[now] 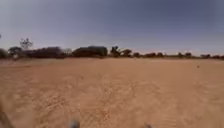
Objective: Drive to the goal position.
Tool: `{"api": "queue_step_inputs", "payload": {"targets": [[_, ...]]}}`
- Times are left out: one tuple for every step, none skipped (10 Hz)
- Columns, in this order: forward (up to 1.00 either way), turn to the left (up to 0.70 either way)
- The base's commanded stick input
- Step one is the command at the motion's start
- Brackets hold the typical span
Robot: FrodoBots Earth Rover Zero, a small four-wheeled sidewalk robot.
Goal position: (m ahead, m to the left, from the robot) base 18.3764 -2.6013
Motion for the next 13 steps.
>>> {"api": "queue_step_inputs", "payload": {"targets": [[0.70, 0.00], [0.70, 0.00], [0.70, 0.00], [0.70, 0.00], [0.70, 0.00], [0.70, 0.00], [0.70, 0.00], [0.70, 0.00], [0.70, 0.00], [0.70, 0.00], [0.70, 0.00], [0.70, 0.00], [0.70, 0.00]]}}
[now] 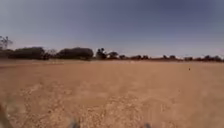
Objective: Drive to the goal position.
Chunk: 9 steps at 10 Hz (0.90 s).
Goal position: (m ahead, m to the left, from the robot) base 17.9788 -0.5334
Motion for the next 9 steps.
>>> {"api": "queue_step_inputs", "payload": {"targets": [[0.70, 0.00], [0.70, 0.00], [0.70, 0.00], [0.70, 0.00], [0.70, 0.00], [0.70, 0.00], [0.70, 0.00], [0.70, 0.00], [0.70, 0.00]]}}
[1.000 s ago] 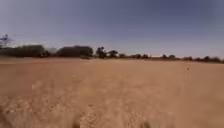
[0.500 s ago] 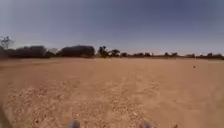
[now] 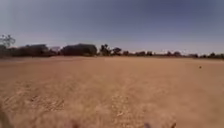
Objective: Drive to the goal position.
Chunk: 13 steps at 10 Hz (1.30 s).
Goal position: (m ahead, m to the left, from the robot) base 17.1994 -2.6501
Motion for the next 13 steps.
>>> {"api": "queue_step_inputs", "payload": {"targets": [[0.70, 0.00], [0.70, 0.00], [0.70, 0.00], [0.70, 0.00], [0.70, 0.00], [0.70, 0.00], [0.70, -0.01], [0.70, -0.24], [0.70, -0.35], [0.70, -0.13], [0.70, 0.00], [0.70, 0.00], [0.70, 0.00]]}}
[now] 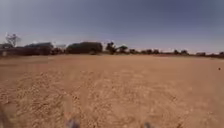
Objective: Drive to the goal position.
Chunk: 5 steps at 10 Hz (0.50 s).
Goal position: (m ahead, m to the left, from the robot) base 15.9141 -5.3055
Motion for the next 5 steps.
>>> {"api": "queue_step_inputs", "payload": {"targets": [[0.70, 0.00], [0.70, 0.00], [0.70, 0.00], [0.70, 0.00], [0.70, 0.00]]}}
